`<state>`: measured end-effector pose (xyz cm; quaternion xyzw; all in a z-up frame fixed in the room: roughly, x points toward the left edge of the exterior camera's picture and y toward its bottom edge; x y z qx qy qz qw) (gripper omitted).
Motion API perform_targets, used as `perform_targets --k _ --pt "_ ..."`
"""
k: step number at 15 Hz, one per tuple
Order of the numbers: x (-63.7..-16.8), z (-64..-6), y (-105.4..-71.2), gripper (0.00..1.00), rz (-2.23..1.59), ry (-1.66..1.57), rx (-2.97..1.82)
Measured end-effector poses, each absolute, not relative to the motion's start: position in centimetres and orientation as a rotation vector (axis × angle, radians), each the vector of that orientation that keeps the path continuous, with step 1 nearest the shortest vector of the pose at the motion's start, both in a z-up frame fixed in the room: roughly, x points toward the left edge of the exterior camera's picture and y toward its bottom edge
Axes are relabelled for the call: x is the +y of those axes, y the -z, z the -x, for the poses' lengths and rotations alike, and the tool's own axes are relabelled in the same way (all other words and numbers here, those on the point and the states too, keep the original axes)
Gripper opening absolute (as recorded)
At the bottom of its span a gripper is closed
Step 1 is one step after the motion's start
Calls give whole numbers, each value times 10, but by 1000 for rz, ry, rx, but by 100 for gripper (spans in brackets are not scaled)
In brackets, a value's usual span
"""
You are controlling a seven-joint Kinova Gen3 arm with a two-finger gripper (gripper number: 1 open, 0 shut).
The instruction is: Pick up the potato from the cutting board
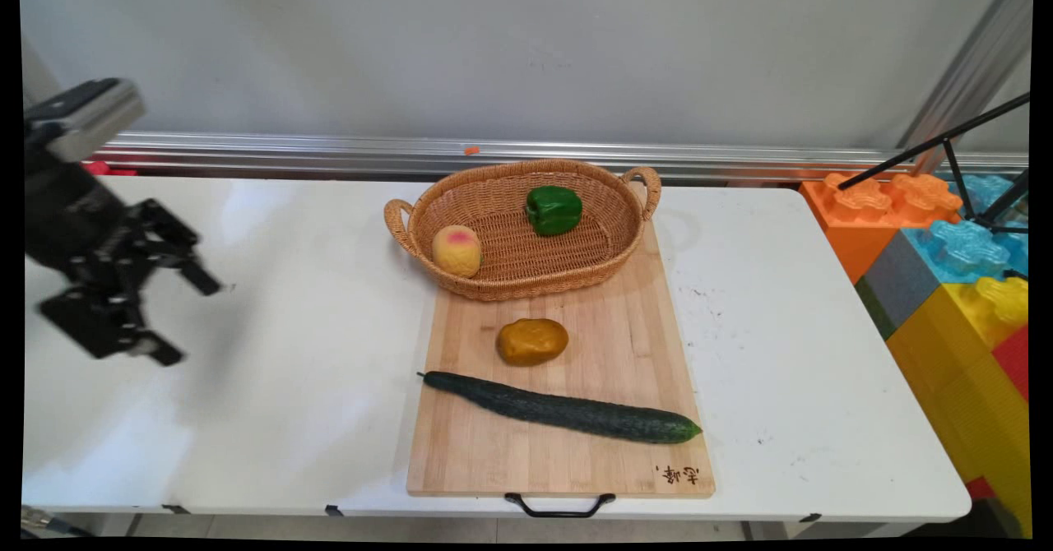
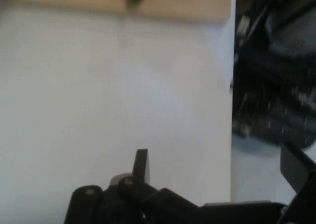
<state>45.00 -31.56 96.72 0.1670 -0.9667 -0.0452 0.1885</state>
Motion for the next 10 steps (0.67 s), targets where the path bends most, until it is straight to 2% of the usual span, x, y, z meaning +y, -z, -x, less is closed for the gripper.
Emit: perform_targets --k 10 --pt "-372 -299 -964 100 -264 14 -2599"
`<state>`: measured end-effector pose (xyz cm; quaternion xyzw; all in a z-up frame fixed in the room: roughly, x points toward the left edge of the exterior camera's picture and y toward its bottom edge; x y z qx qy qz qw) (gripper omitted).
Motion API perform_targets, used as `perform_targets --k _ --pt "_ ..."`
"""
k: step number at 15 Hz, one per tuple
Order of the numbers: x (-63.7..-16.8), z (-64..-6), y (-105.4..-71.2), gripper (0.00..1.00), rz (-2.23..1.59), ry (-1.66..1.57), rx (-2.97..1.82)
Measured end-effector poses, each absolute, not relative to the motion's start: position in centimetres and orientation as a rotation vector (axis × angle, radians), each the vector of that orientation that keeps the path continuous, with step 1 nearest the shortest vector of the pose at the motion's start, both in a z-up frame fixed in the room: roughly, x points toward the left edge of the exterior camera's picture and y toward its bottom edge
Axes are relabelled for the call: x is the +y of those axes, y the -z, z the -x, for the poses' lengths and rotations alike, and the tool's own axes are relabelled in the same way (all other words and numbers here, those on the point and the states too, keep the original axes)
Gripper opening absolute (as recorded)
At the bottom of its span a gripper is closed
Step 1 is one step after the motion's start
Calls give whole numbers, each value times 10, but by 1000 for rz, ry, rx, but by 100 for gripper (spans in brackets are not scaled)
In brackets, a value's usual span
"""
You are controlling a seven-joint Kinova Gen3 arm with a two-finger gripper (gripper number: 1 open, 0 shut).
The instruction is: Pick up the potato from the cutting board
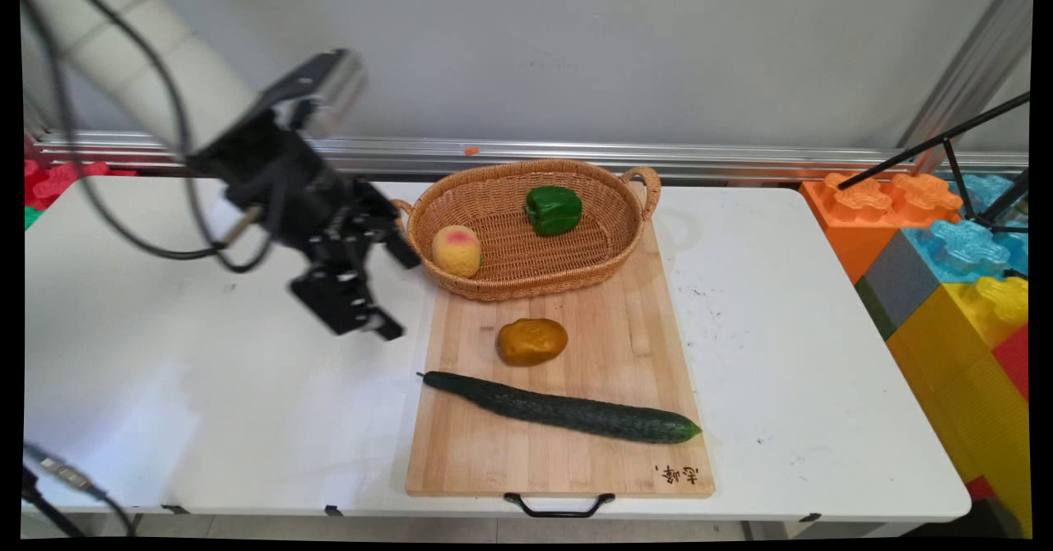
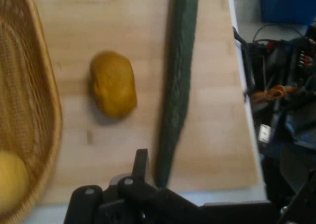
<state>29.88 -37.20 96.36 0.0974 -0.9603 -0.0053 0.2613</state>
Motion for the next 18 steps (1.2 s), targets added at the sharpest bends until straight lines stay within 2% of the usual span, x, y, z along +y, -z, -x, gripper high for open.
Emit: perform_targets --k 8,18 --pt "-418 -244 -910 100 -242 -105 -2650" --pt "-428 -203 -817 100 -385 -171 -2649"
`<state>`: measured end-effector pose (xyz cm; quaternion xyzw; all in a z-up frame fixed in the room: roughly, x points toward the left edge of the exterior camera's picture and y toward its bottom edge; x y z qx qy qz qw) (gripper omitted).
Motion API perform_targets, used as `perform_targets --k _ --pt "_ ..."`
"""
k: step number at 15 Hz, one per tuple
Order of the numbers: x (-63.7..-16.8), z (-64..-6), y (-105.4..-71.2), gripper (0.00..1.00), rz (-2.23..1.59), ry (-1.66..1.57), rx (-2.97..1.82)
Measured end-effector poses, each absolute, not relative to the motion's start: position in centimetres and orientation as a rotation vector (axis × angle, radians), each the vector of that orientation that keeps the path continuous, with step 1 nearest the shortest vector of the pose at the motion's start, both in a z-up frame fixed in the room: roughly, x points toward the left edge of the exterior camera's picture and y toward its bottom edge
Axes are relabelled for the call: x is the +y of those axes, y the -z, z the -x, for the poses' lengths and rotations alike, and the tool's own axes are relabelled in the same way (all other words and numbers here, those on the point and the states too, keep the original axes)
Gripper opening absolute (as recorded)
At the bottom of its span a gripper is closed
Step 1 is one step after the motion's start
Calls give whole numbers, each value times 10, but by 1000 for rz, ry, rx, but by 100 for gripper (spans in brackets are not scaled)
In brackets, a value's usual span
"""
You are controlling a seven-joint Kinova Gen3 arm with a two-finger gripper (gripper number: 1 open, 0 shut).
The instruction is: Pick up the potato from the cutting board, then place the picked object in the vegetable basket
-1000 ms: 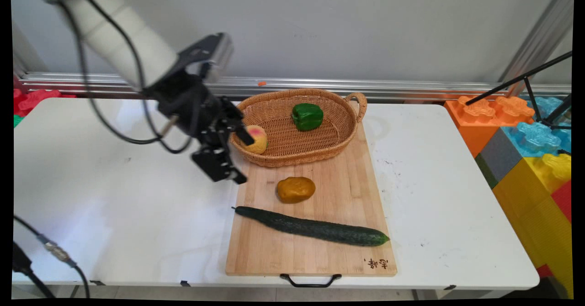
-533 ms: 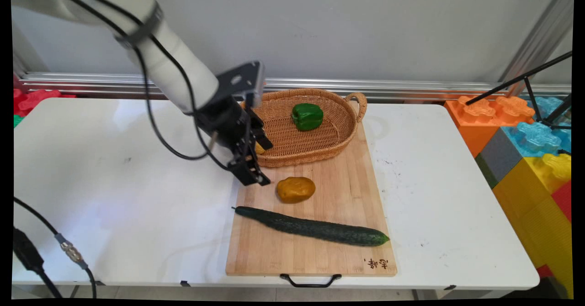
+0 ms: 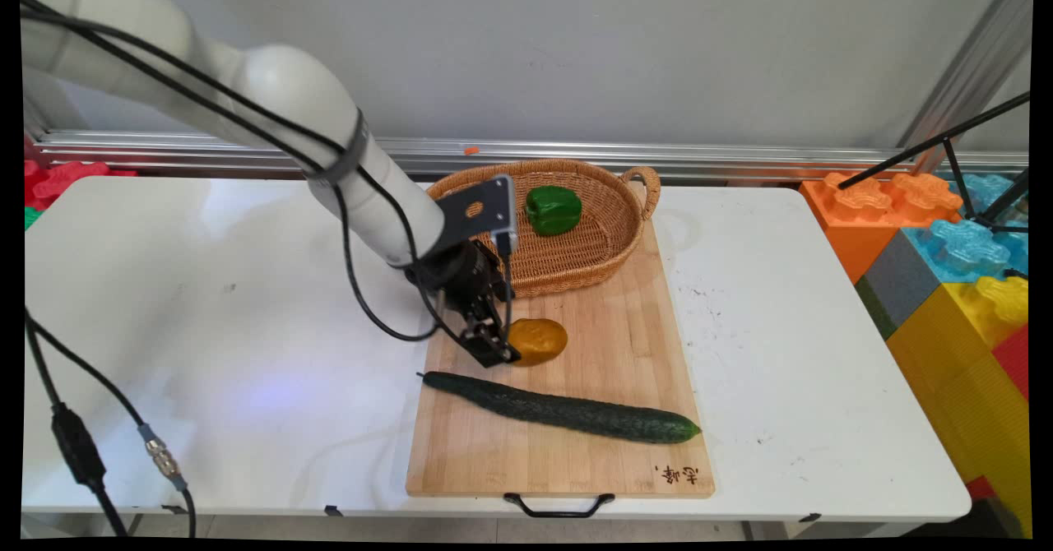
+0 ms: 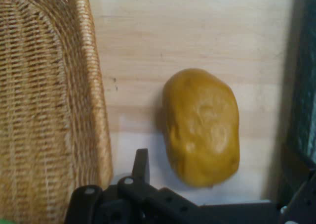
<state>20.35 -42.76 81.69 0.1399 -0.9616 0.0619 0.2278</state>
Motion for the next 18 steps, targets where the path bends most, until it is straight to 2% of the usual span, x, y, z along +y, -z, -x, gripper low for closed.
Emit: perform_targets --k 10,11,18 --pt "-414 -173 -781 100 -423 -245 -2622" --pt "-412 -171 -779 0 -419 -252 -2622" --pt "-407 -163 -779 0 -415 -289 -2616"
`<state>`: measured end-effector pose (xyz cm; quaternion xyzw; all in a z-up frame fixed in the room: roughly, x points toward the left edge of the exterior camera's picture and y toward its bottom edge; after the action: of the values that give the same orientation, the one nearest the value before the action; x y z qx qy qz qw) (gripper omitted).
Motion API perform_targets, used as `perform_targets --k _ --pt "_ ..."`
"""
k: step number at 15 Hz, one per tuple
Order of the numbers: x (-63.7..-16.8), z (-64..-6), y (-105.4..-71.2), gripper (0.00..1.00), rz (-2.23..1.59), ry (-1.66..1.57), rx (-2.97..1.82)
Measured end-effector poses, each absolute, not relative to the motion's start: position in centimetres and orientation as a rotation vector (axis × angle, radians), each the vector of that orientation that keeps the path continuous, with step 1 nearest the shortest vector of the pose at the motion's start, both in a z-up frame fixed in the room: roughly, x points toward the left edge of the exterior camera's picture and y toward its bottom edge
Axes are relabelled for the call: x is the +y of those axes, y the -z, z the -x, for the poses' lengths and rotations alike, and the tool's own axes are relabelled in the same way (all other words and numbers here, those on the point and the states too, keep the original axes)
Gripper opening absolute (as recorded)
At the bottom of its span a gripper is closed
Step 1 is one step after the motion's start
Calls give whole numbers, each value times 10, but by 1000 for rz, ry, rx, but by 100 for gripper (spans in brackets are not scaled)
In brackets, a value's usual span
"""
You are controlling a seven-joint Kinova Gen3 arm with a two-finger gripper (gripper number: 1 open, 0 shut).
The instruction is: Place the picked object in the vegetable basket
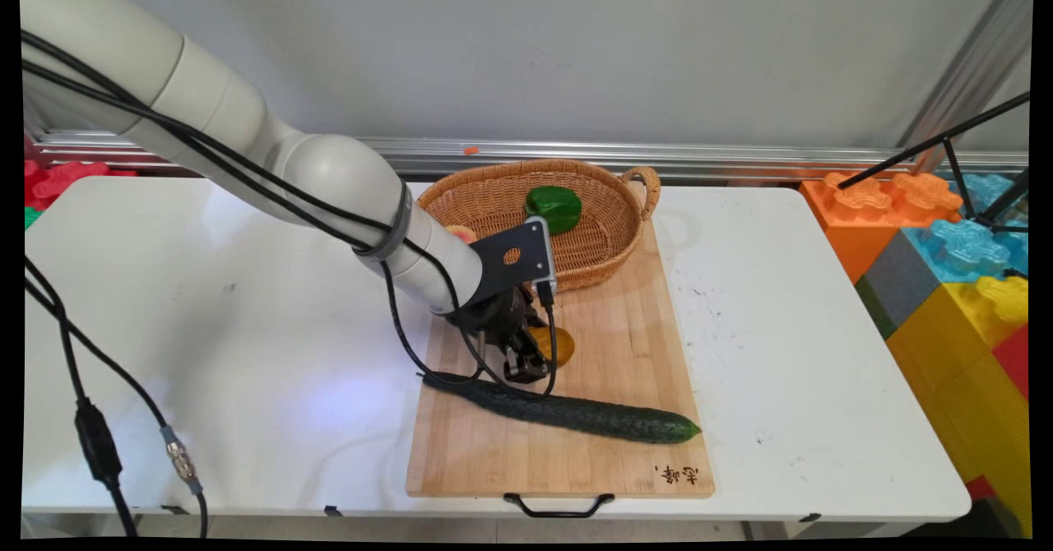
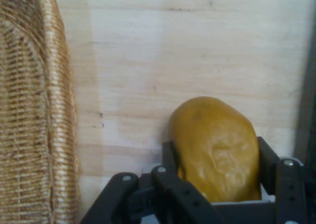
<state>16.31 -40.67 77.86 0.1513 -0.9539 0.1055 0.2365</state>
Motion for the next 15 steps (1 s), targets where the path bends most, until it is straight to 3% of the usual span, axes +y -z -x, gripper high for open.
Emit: perform_targets --k 4,8,15 --pt "-403 -158 -804 0 -429 -300 -2589" --pt "-407 -151 -849 0 -444 -339 -2555" --pt "-449 -163 -907 0 -547 -472 -2508"
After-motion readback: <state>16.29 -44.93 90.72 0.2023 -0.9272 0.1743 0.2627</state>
